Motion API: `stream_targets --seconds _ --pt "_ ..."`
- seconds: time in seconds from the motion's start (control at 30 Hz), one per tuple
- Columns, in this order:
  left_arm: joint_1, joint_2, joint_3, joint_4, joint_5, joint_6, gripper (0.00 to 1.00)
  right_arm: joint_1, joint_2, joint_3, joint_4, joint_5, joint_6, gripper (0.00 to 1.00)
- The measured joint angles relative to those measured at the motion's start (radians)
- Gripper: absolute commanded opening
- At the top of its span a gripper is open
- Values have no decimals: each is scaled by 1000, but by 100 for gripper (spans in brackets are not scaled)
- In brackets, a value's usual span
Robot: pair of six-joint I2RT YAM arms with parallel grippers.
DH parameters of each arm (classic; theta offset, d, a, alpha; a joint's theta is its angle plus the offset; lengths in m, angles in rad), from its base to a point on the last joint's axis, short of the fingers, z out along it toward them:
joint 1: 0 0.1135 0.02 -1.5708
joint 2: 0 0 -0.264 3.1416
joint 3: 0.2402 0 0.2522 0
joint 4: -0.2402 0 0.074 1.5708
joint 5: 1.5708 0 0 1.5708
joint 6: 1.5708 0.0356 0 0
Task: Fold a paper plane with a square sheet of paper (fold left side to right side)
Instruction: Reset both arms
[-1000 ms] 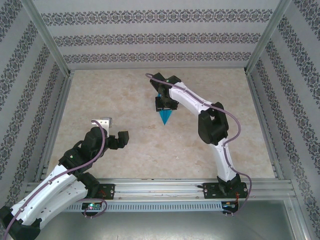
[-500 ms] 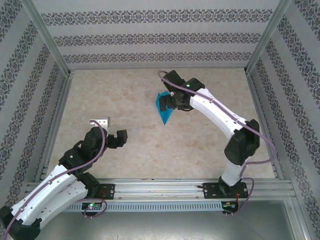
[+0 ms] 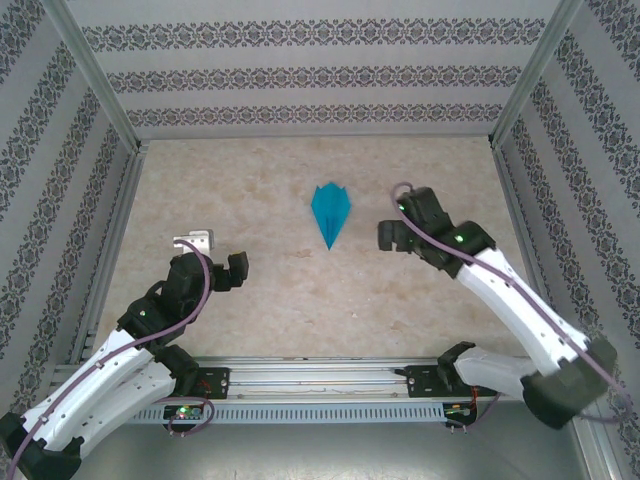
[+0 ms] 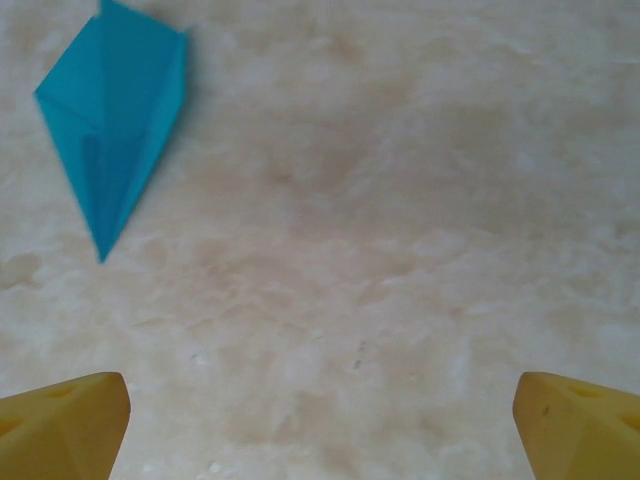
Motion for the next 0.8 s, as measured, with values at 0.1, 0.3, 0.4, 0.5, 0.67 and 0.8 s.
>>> stream_targets --seconds 0.1,0.3,0.4,0.5,0.67,0.8 --pt "1 0 0 14 -19 2 100 -81 -132 -146 93 0 -30 98" --pt "6 5 0 43 -42 16 100 -224 -288 -407 309 -9 -131 98" --pt "6 5 0 51 -51 23 100 -285 -325 -507 415 -12 -179 98" --pt "6 7 0 60 -58 26 100 -346 -335 -588 536 -15 -225 98" --pt "7 25 0 84 -68 26 100 -425 -289 -700 767 -32 -255 98" --pt "11 55 0 97 -69 28 100 -461 -164 -761 953 -78 -278 98"
